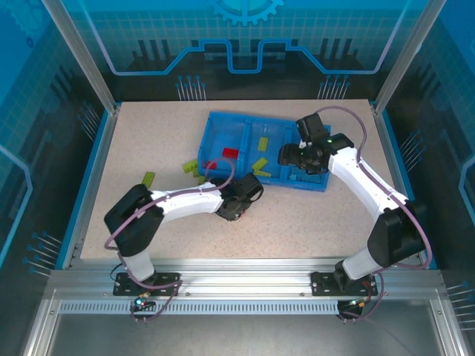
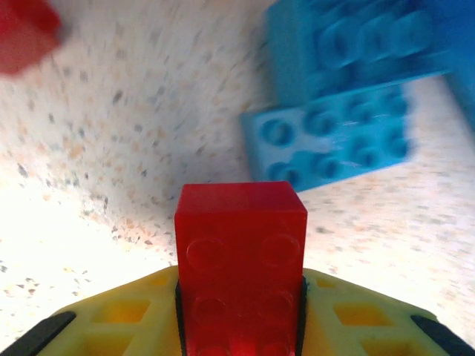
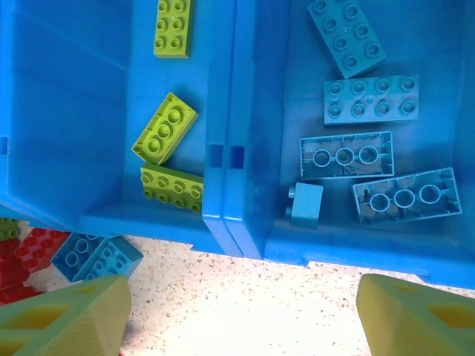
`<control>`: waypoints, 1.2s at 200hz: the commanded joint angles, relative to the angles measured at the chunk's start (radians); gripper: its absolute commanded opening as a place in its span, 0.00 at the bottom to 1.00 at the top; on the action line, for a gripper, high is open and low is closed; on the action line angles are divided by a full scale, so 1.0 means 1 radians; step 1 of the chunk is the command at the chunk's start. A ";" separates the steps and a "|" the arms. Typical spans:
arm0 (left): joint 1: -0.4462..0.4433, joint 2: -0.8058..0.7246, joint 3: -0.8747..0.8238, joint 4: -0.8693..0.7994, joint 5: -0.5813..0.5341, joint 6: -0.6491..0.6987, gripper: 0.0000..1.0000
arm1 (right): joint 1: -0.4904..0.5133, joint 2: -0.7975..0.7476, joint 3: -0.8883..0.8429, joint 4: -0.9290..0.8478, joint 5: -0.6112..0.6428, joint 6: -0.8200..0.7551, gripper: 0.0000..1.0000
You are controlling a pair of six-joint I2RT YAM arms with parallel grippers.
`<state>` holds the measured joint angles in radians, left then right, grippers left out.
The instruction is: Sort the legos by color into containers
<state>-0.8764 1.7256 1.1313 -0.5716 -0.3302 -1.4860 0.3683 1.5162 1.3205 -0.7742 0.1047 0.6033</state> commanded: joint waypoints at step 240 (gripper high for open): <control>0.493 0.175 0.433 0.070 0.207 0.832 0.77 | 0.464 0.145 -0.159 0.208 0.113 0.274 0.80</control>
<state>-0.3870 1.9900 1.5867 -0.4999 -0.1513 -0.6312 0.7891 1.6016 1.1080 -0.5701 0.1871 0.8612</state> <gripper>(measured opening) 0.683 0.798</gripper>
